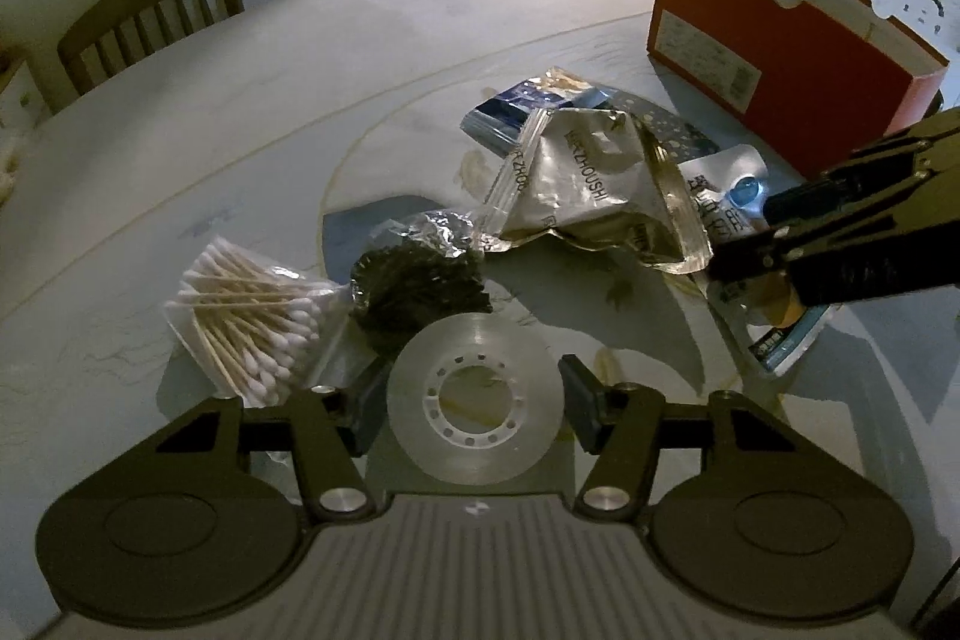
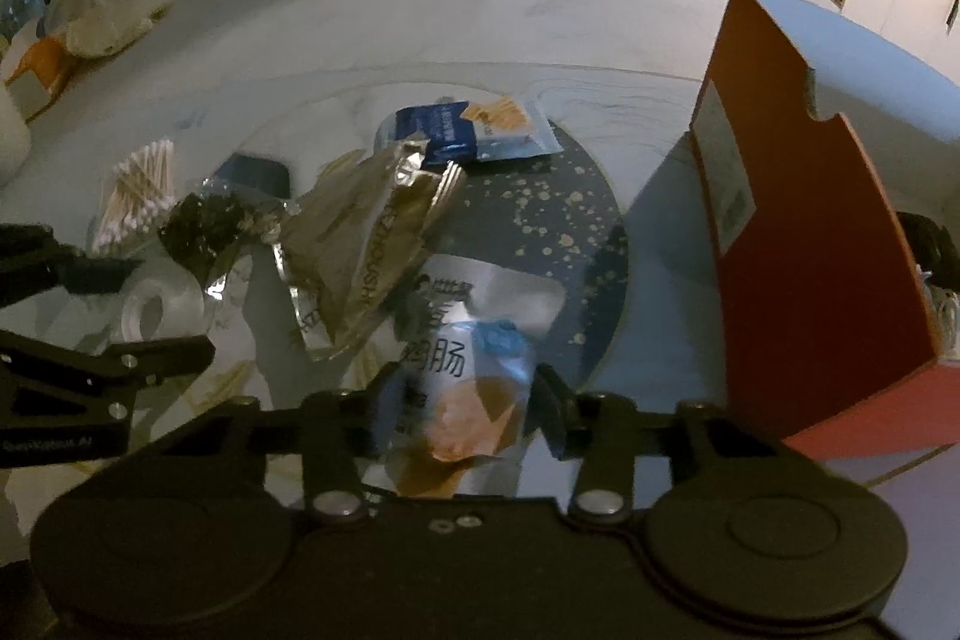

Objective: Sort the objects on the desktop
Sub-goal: 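Grasp the clear tape roll with the left gripper while the right gripper grasps the sausage pouch, then carry the tape roll and sausage pouch with both grippers over the shoebox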

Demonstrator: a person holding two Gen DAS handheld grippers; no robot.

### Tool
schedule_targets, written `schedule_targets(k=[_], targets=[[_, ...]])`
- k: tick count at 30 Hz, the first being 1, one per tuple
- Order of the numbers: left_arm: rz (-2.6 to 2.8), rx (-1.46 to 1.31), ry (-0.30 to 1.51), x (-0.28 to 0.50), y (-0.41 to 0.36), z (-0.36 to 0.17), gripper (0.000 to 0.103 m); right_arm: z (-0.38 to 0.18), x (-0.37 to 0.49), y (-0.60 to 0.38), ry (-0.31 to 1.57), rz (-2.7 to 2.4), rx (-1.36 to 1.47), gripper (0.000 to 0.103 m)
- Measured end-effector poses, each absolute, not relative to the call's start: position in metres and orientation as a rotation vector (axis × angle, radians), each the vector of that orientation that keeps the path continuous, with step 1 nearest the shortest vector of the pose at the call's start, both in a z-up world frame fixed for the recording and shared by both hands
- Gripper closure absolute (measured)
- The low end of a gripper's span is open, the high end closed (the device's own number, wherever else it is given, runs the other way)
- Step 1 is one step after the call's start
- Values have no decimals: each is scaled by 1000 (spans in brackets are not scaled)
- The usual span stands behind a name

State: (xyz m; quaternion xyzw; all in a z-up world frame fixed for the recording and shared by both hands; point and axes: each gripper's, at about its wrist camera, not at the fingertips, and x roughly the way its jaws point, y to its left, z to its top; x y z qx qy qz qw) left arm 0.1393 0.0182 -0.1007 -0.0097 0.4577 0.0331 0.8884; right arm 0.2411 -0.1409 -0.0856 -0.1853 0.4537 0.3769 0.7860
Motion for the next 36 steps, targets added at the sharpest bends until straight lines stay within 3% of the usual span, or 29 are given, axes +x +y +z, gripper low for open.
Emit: schedule_targets(k=[21,36], targets=[[63,-93,979,113,11,-81,44,-77,222,-172,1010,829,-356,63],[4,-81,957,109,-19,-42,44,-27,207,-201,960,904,-292,63]])
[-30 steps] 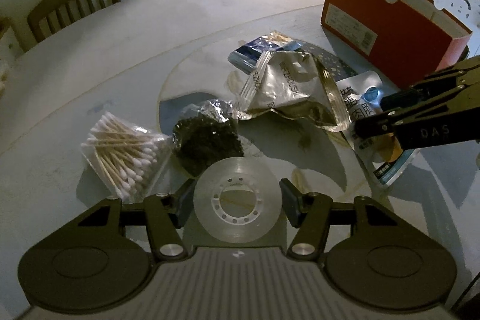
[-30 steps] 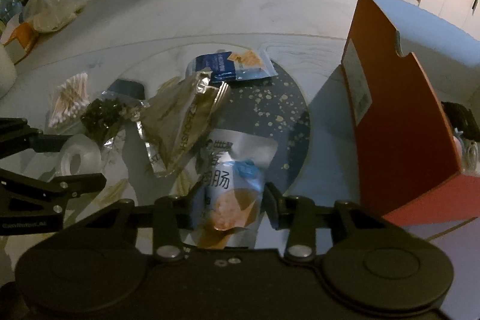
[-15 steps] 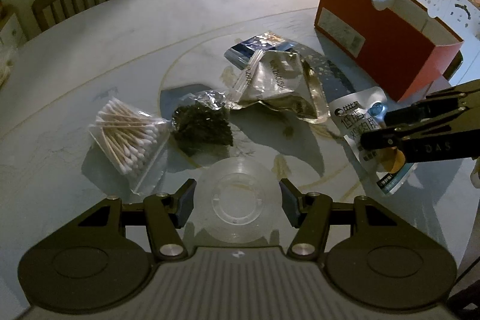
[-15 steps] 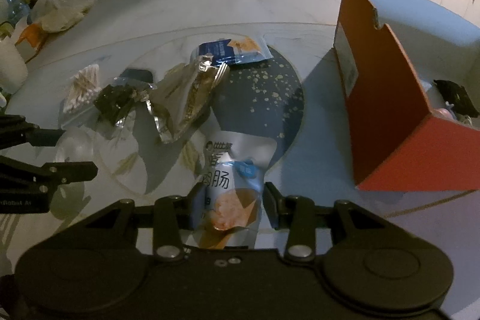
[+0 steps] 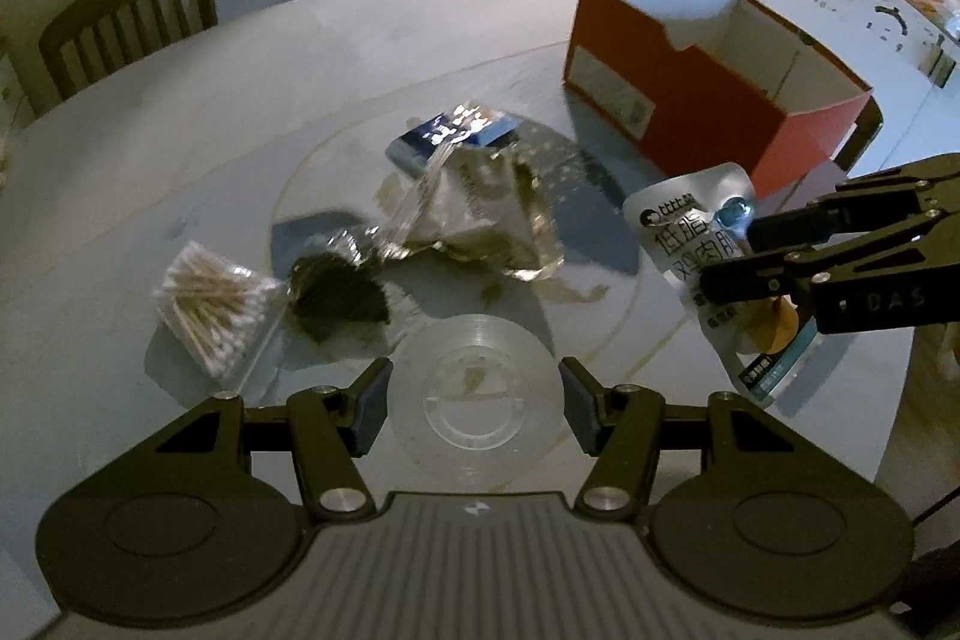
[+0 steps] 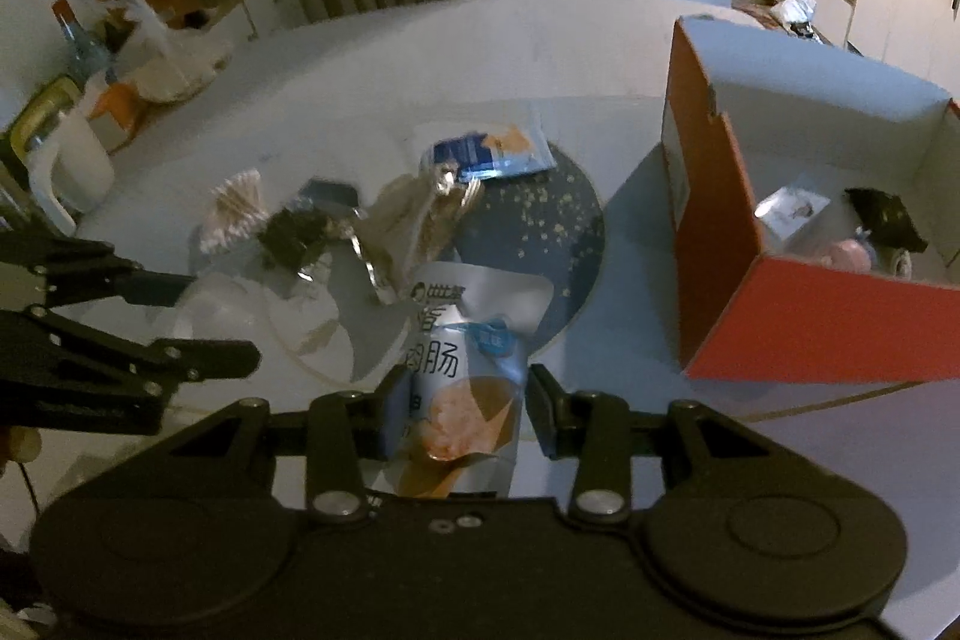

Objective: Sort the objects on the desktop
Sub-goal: 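Carry the tape roll and sausage pouch with both grippers over the shoebox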

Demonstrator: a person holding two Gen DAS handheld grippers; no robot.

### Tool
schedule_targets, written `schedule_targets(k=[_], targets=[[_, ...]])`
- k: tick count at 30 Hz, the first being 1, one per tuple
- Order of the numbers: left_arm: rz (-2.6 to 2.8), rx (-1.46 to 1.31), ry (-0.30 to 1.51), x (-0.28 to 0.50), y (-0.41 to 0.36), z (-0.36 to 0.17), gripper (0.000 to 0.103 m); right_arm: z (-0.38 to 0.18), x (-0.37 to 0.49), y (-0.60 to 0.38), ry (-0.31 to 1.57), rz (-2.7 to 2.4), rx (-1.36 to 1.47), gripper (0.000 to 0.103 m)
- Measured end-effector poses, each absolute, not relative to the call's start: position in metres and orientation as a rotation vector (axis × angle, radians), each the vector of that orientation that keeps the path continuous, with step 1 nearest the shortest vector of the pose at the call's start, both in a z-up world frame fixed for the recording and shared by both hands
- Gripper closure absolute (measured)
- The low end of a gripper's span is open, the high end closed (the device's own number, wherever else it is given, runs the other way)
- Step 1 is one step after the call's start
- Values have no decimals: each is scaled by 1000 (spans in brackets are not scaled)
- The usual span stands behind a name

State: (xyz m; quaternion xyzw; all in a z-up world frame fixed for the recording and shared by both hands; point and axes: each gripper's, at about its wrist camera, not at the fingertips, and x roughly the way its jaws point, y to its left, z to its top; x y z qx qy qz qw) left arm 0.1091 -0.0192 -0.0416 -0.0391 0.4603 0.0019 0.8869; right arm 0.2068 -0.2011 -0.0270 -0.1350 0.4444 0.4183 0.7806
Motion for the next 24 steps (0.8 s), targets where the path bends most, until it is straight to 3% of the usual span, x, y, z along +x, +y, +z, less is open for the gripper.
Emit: schedule_targets(k=[13,24], targets=[[-40,-64,908,130,-48,0,44,30,242,-241,894,929,-250,63],[-70,-52,879,172,-83,23,44,44,285,-273,880,930,-241,63]])
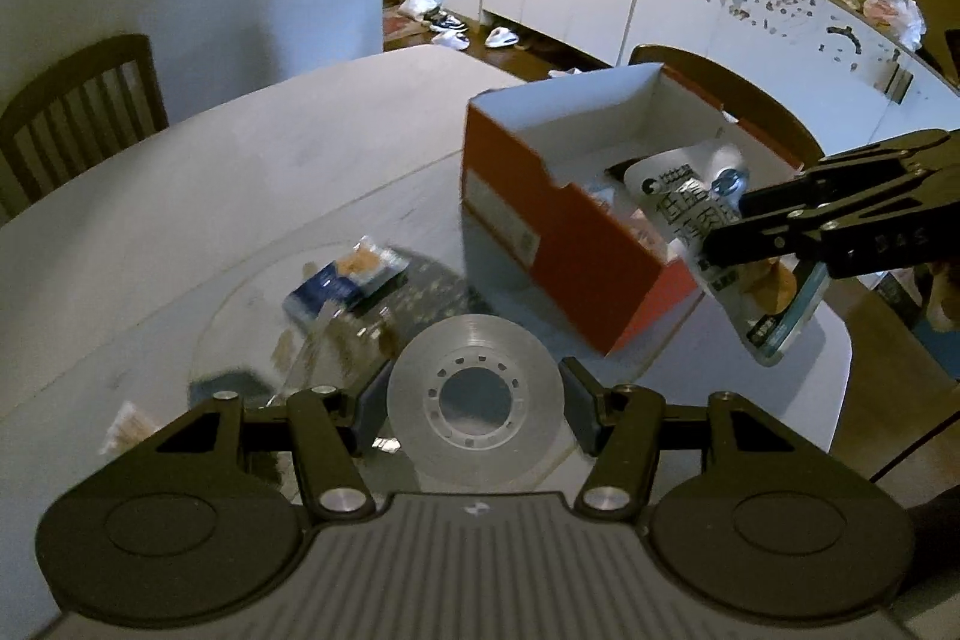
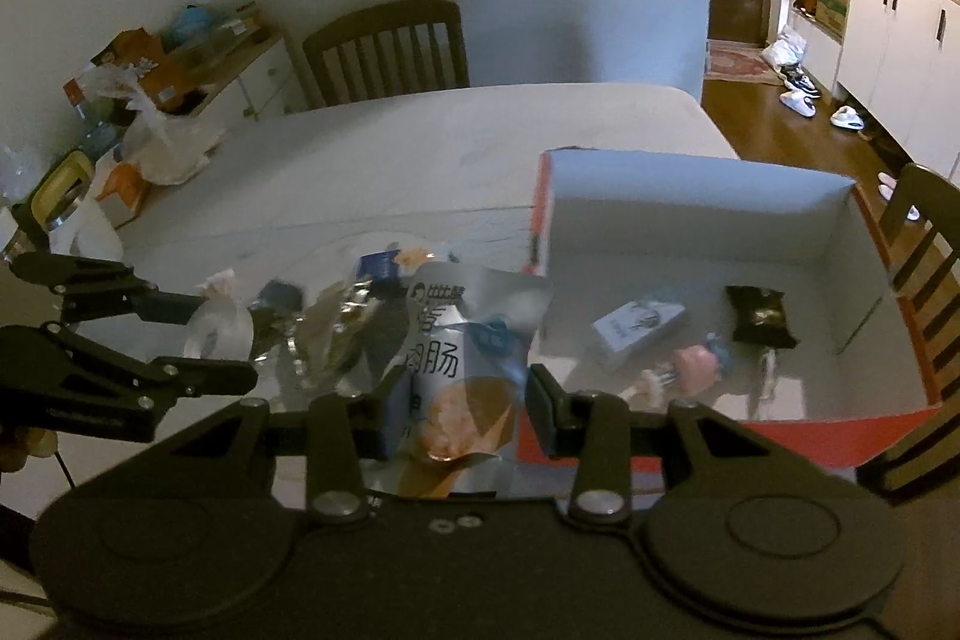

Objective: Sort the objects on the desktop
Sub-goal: 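Carry the tape roll and sausage pouch with both grippers over the shoebox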

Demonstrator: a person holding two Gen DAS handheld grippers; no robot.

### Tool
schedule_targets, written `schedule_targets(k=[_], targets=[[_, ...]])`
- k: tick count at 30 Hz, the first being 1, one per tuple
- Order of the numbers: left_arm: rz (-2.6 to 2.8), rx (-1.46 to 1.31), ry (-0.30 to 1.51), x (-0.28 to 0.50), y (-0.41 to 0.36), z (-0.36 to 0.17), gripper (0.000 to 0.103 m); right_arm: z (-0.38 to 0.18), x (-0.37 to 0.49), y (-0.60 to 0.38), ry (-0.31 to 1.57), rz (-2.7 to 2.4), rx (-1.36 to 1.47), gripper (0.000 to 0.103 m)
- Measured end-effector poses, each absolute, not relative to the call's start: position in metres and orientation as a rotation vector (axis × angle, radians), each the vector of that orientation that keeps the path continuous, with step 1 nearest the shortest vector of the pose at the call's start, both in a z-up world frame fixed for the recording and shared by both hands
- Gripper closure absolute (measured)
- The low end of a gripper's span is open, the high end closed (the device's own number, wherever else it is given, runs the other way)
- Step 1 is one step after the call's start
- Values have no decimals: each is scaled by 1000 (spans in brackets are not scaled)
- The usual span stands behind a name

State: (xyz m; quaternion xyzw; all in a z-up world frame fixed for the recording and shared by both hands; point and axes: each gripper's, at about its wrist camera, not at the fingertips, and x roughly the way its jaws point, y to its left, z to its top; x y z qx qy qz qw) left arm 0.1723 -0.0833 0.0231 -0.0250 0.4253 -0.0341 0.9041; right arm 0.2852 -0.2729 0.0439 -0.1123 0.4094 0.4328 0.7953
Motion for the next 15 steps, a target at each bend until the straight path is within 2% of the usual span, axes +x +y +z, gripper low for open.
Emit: schedule_targets(k=[15], targets=[[-124,20,853,253,-153,38,44,42,363,-322,883,881,-223,63]])
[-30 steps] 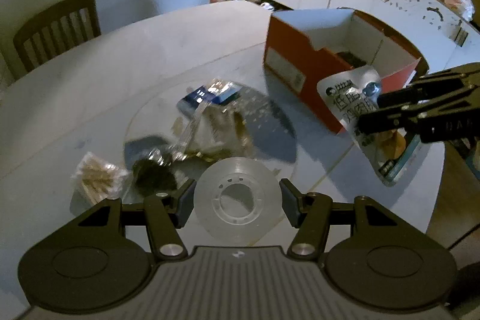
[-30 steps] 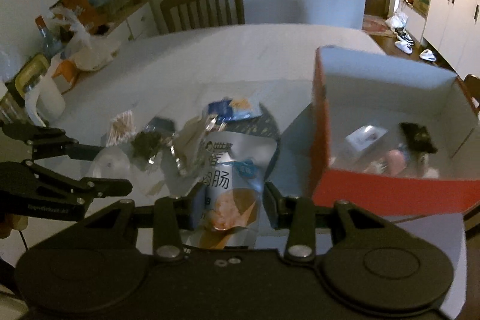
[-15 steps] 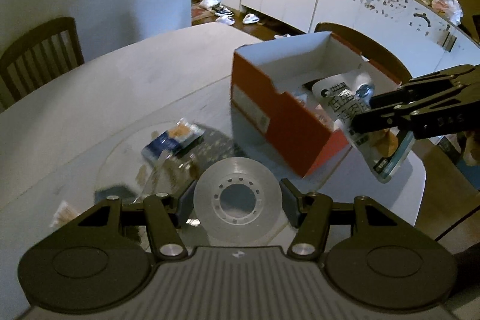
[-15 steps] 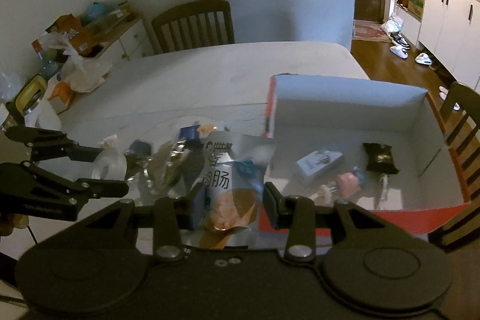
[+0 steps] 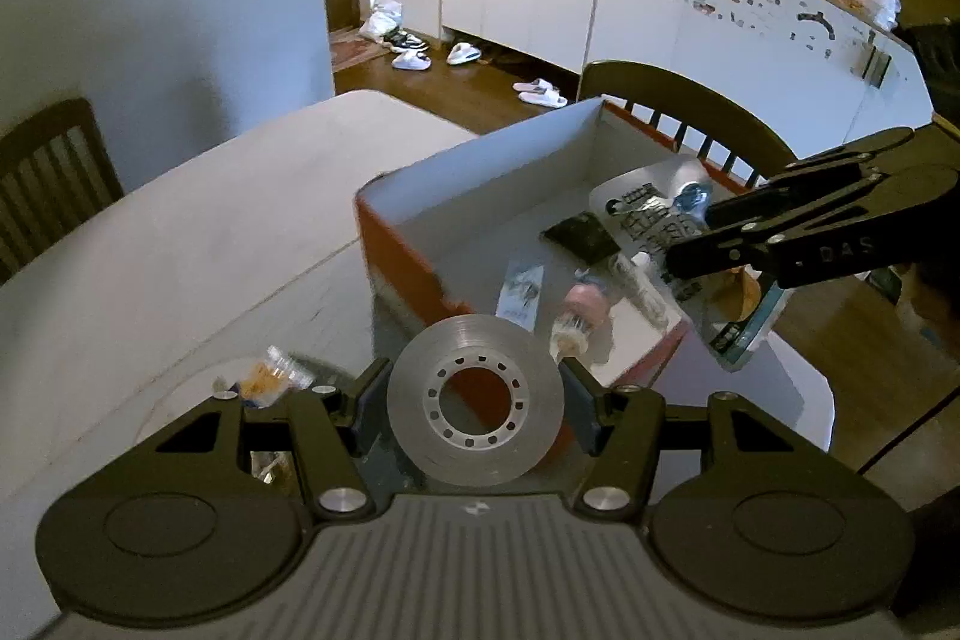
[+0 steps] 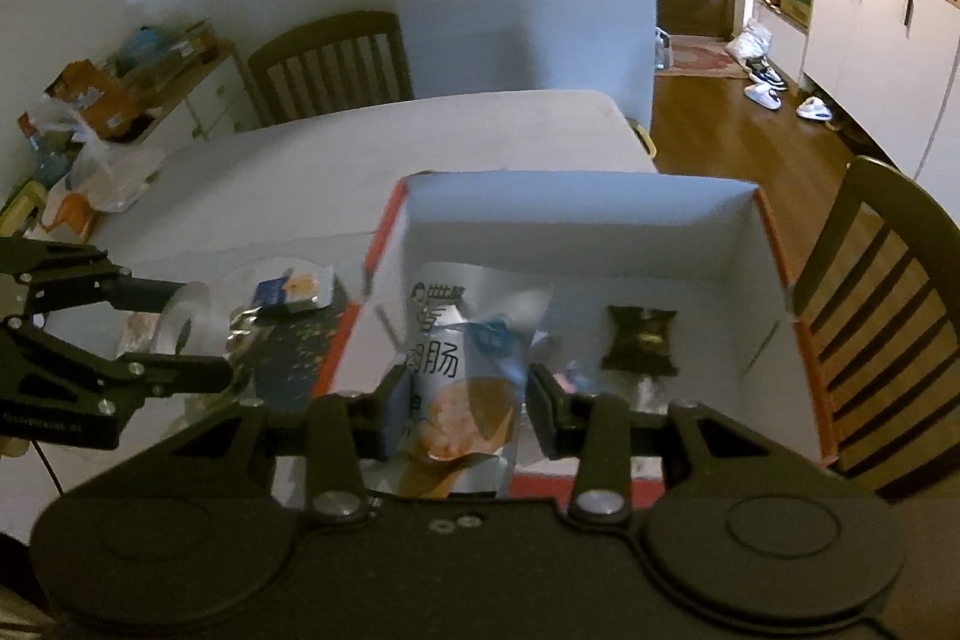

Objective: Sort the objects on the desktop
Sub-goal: 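Carry the tape roll and sausage pouch with both grippers over the shoebox, then open the right gripper to drop the pouch while the left gripper releases the tape roll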

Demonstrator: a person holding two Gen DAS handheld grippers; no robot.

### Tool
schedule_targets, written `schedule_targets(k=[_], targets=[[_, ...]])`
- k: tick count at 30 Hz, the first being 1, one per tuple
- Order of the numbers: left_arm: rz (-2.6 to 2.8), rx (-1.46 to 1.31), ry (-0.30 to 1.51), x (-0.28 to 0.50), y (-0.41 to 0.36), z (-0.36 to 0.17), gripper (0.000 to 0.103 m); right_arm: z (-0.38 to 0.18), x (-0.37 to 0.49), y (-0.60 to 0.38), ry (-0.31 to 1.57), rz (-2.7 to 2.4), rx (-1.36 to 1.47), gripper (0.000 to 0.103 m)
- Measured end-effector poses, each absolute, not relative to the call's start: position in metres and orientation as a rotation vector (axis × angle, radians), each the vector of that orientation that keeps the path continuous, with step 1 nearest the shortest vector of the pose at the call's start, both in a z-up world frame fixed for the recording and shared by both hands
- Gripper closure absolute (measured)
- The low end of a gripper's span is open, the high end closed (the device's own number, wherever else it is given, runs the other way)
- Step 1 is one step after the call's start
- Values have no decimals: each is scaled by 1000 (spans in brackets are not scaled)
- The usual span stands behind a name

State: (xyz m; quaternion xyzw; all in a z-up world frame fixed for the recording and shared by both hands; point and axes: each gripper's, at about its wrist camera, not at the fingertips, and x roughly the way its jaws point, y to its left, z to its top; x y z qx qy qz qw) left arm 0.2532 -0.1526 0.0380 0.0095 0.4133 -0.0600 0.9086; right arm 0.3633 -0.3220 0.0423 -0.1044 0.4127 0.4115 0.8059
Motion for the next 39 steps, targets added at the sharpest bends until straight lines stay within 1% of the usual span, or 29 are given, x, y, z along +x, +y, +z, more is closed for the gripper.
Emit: schedule_targets(k=[6,17,33,39], targets=[[-141,51,852,285,-180,37,44,44,390,-331,872,876,-221,63],[-165,91,898,326,-211,20,44,34,423,-334,896,874,-233,63],[-161,106,998,366,-226,-12,44,1,452,-321,927,859,-324,63],[-147,96,1038,379,-227,-23,44,-14,468,-313,969,854,-332,63]])
